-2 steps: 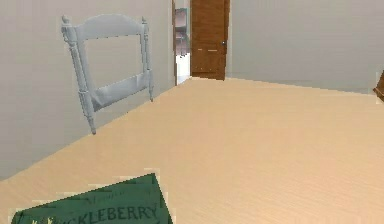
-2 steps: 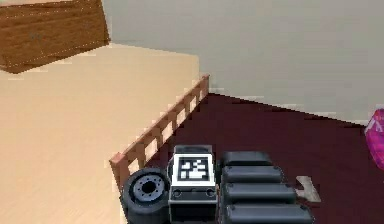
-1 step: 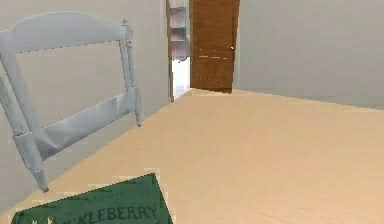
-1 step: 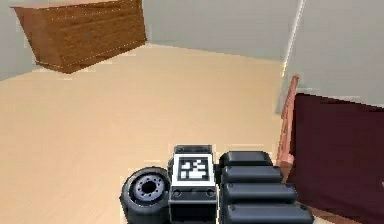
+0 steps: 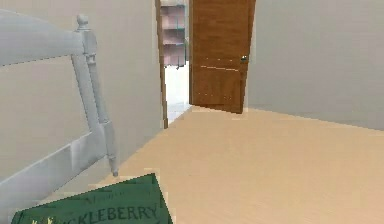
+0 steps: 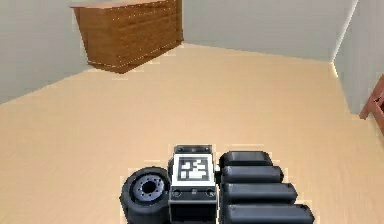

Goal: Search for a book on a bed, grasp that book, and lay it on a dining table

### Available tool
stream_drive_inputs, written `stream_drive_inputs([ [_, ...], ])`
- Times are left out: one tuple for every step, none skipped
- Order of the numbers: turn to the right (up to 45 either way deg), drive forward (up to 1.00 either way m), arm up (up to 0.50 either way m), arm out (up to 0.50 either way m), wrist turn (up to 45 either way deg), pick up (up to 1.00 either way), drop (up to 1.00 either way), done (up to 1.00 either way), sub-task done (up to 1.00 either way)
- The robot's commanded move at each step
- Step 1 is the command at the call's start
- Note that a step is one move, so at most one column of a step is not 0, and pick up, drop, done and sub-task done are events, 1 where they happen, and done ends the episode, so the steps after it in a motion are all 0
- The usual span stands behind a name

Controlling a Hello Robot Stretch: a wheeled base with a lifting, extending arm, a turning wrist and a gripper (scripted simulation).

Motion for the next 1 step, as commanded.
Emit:
stream_drive_inputs([
  [0.0,1.0,0.0,0.0,0.0,0.0,0.0,0.0,0.0],
])
